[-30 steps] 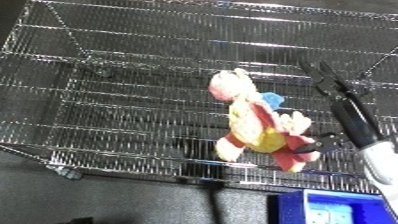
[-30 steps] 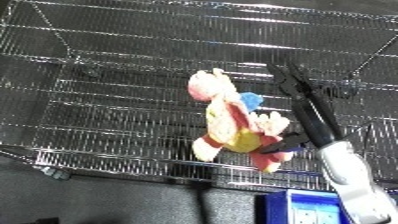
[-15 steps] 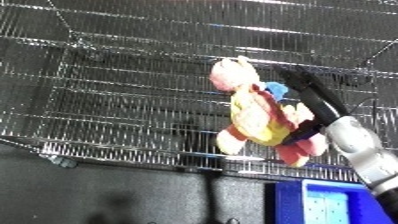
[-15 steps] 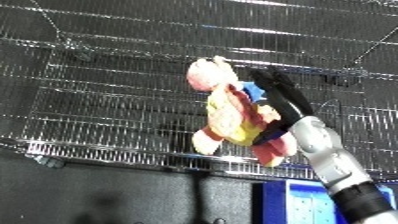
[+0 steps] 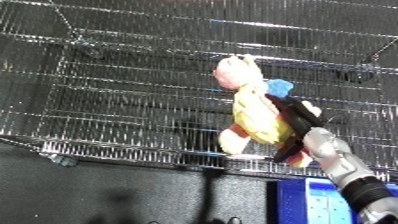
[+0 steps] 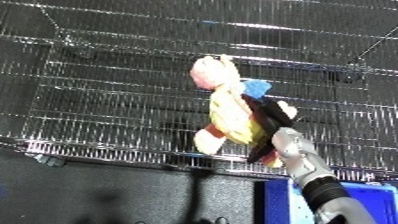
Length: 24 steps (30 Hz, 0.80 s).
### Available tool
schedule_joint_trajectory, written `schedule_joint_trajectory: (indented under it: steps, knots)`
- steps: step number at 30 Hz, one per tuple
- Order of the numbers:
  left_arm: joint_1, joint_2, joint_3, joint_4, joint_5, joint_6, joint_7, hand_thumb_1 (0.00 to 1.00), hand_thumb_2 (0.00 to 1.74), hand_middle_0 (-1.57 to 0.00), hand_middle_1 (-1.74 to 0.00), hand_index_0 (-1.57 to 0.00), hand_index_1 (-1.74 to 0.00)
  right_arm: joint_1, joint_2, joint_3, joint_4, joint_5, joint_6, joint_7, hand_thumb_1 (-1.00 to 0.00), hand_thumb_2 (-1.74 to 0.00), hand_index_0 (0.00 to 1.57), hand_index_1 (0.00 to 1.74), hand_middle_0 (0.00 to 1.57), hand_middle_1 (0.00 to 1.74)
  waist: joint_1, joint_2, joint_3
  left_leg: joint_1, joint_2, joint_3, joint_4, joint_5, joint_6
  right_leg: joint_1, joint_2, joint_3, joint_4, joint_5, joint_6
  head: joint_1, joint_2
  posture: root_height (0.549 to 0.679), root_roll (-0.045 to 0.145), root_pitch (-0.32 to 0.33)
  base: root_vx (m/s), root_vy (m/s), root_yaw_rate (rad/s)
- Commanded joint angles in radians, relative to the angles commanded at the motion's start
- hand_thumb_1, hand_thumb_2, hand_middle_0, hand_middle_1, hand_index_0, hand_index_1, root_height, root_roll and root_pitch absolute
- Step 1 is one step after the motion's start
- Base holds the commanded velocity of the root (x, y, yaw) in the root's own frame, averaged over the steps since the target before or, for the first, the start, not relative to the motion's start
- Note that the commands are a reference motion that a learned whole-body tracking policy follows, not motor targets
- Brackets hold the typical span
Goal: Pick up the object and place it into the box
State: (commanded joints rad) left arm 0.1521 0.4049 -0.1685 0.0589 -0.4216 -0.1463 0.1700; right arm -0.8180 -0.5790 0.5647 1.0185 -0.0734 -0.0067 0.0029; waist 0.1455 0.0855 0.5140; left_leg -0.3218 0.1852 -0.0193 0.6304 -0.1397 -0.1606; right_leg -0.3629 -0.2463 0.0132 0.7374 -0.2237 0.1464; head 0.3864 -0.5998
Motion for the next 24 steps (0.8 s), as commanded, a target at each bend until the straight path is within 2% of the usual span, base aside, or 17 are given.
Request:
schedule_joint_trajectory:
  steps: [4,9,20,24]
  knots:
    - [-0.01,-0.004,0.004,-0.001,0.008,-0.002,0.007,1.0,1.74,-1.57,-1.74,-1.57,-1.74,-0.009,0.036,-0.007,0.041,0.002,0.001,-0.01,-0.2,-0.35,0.31,0.35,0.31,0.35,-0.003,0.0,-0.001,0.002,0.002,0.003,-0.003,0.0,0.0005,0.003,0.0009,0.0,-0.004,-0.002,-0.0008,-0.005,0.002,0.631,0.037,-0.092,-0.003,0.008,-0.025]
    - [-0.01,-0.008,0.014,0.005,0.003,-0.003,0.009,1.0,1.74,-1.57,-1.74,-1.57,-1.74,-0.009,0.049,-0.012,0.039,0.011,0.004,-0.016,-0.45,-0.78,0.71,0.78,0.71,0.78,-0.006,-0.003,-0.007,0.014,0.004,0.008,-0.017,0.001,-0.0008,0.013,0.0013,-0.001,-0.012,-0.006,-0.0008,-0.003,0.006,0.632,0.037,-0.093,0.005,0.005,-0.016]
    - [-0.02,-0.001,0.007,0.023,-0.028,0.0,-0.006,1.0,1.74,-1.57,-1.74,-1.57,-1.74,0.01,0.023,-0.032,0.002,0.029,0.008,-0.025,-1.0,-1.74,1.57,1.74,1.57,1.74,-0.01,-0.008,-0.016,0.033,0.004,0.01,-0.028,0.006,-0.0038,0.031,-0.0001,0.0,-0.016,-0.013,-0.0012,0.017,0.004,0.632,0.039,-0.104,-0.008,-0.003,0.001]
    - [-0.03,0.001,0.002,0.03,-0.026,0.003,-0.007,1.0,1.74,-1.57,-1.74,-1.57,-1.74,0.017,0.013,-0.042,-0.022,0.031,0.006,-0.033,-1.0,-1.74,1.57,1.74,1.57,1.74,-0.014,-0.008,-0.02,0.039,0.005,0.012,-0.03,0.006,-0.0039,0.035,-0.0011,0.0,-0.013,-0.015,-0.0011,0.022,0.007,0.632,0.039,-0.109,-0.016,-0.002,-0.008]
